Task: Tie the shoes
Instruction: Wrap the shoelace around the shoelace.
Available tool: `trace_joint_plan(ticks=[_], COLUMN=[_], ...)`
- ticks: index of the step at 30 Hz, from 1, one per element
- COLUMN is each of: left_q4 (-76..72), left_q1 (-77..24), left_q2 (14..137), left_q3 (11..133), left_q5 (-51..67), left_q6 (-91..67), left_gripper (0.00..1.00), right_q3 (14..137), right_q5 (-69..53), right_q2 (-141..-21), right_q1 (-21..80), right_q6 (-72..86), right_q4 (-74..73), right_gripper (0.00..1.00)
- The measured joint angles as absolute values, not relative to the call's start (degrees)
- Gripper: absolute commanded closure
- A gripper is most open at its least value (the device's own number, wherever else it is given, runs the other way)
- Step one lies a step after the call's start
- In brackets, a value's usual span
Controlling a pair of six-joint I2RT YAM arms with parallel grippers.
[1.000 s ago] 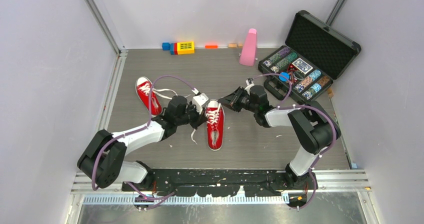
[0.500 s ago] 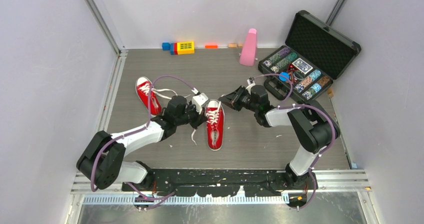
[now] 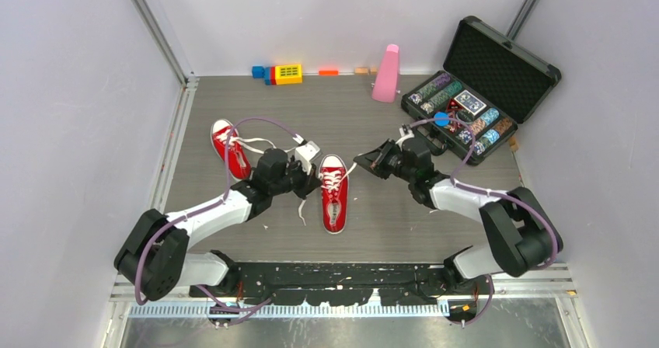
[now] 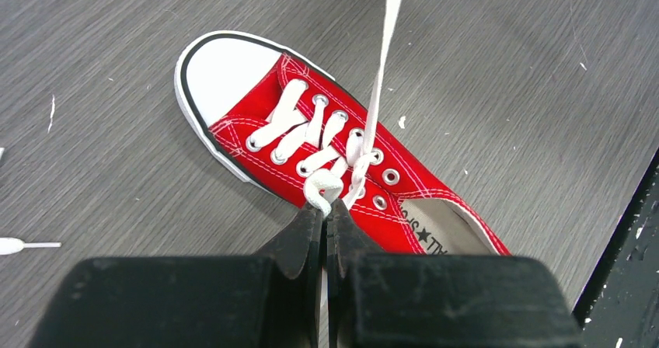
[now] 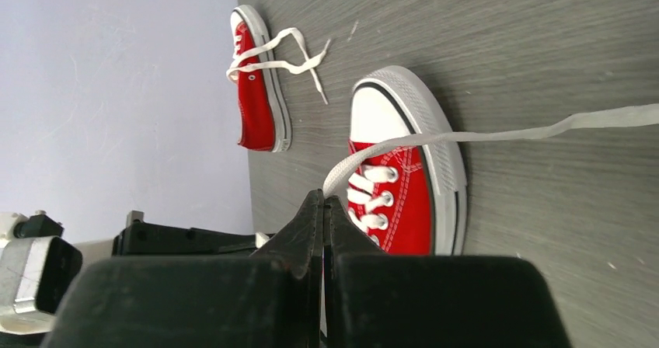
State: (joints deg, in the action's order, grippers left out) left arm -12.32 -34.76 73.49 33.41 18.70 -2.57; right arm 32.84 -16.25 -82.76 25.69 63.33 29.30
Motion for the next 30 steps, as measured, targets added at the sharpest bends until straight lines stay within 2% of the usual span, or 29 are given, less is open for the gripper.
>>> trace_joint_plan(ticks=[11,30], left_q4=[-10.94,-5.91], left_q1=[-34.76,-34.76], left_q2=[73.65,77.49], left_q3=[33.41,39.81], left_q5=[18.35,19.35], left_q6=[-3.2,-0.23], left_gripper=[1.0,1.0], right_q3=[27.88,32.95], right_q5=[-11.84,-18.44], right_q2=[-77.82,-78.37], right_q1=[25.69,25.82], right_q6=[60.42,54.22], right_q4=[17.47,16.23], right_gripper=[1.0,1.0])
